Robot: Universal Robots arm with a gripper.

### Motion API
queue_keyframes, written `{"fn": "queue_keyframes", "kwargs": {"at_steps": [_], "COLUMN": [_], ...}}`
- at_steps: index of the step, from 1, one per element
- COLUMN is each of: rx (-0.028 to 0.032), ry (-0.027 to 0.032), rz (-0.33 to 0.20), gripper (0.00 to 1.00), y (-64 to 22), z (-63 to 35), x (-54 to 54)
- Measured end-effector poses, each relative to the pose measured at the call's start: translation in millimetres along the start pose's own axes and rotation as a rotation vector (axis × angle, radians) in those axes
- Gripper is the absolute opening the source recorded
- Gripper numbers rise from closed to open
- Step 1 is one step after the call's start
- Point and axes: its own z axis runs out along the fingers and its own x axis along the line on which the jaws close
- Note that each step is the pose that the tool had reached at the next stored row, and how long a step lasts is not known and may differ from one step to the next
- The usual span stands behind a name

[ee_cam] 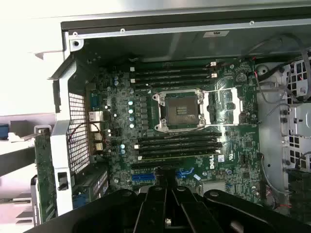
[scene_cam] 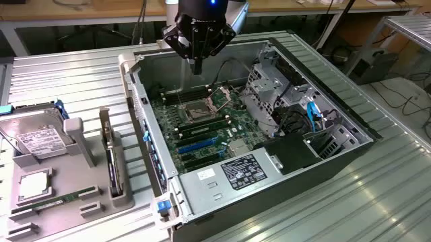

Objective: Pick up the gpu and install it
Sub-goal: 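Reach for the gpu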

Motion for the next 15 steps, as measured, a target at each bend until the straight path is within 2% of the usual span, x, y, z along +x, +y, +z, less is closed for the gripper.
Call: {"fn": "queue_keyframes", "kwargs": {"at_steps": [8, 10, 15], "rx": [0.0002, -0.0001, 0.0000], "ry": [0.0001, 0.0000, 0.0000], "rz": [0.000, 0.000, 0.000], "gripper": [0.11, 0.11, 0.11], "y": [-0.4, -2.7, -10.7], "z": [-0.1, -0.3, -1.2], "x": [1.1, 6.6, 31.8]}}
